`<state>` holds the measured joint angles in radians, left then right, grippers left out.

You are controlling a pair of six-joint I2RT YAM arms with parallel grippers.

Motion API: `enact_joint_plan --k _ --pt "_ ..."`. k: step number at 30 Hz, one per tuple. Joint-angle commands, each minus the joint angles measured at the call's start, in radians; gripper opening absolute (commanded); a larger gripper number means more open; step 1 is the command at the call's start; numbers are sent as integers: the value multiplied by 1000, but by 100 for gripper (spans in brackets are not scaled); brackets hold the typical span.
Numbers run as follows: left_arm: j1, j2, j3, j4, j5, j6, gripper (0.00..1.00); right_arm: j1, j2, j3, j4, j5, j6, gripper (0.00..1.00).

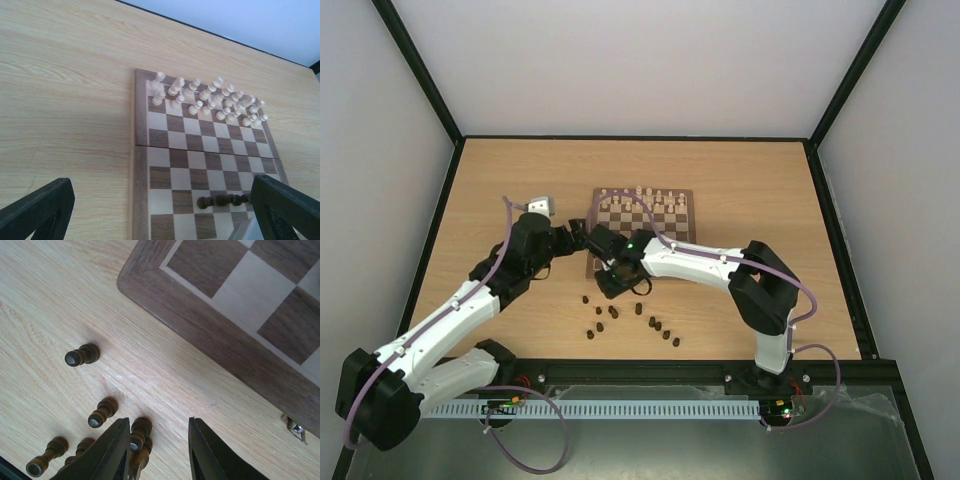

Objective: Set up the chess pieces on the board
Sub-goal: Move the chess piece to the center of the board.

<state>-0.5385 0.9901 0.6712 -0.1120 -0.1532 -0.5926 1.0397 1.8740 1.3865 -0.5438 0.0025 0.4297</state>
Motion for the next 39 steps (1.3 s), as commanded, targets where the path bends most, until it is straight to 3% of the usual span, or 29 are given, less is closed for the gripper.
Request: enact_joint_plan --k 1,14,28,39 --pt "0 -20 -9 5 -2 -12 100 41 43 45 -106 33 -2 33" --pt "46 -191 -47 -21 -54 -35 99 93 80 33 -124 38 7 32" --pt "57 -190 -49 -18 -39 -35 100 101 115 26 -124 46 15 26" --pt "58 -190 -50 -17 -36 -35 100 100 141 38 -130 52 13 15"
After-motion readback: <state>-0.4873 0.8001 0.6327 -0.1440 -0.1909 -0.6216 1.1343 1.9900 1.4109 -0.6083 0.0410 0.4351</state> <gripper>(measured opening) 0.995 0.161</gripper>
